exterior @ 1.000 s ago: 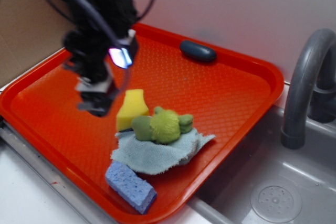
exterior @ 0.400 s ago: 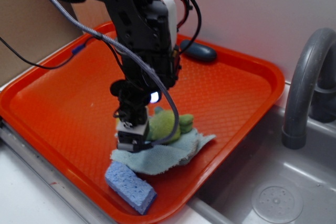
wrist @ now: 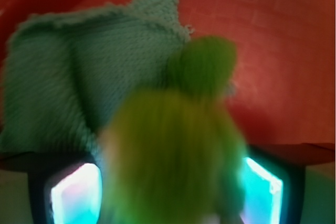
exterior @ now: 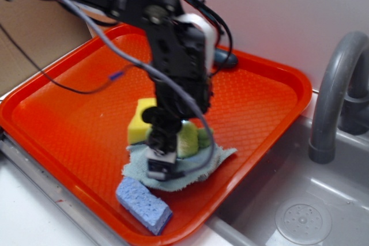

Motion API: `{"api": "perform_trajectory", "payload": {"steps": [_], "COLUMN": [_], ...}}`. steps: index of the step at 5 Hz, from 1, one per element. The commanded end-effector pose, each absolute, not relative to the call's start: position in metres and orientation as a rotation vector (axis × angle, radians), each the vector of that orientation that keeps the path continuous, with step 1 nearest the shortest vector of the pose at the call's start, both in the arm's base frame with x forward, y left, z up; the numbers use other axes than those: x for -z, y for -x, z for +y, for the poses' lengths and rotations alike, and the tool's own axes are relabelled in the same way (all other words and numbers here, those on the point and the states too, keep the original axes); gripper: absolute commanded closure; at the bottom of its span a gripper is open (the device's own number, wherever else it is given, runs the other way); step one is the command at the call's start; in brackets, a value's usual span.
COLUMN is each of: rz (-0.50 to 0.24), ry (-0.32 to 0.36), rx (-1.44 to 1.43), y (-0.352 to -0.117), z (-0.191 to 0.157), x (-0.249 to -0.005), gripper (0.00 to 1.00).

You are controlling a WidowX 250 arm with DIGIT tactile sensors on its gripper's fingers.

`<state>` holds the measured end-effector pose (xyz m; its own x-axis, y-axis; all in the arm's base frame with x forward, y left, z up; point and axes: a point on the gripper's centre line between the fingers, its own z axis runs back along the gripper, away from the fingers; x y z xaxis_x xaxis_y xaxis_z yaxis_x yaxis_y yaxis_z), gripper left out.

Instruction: Grab the green animal.

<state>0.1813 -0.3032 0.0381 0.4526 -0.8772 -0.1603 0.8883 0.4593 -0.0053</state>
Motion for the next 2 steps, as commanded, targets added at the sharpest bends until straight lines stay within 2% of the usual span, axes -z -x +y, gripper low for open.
{"api": "perform_trajectory", "payload": {"steps": [1, 2], "rz": [0.092, 0.097], "ry": [-0.022, -0.006], "rx": [1.053, 1.032], "y": [-0.1779, -0.1764], "z": [-0.3101, -0.3054], "x": [-0.0575, -0.062], "gripper": [1.0, 1.0]}}
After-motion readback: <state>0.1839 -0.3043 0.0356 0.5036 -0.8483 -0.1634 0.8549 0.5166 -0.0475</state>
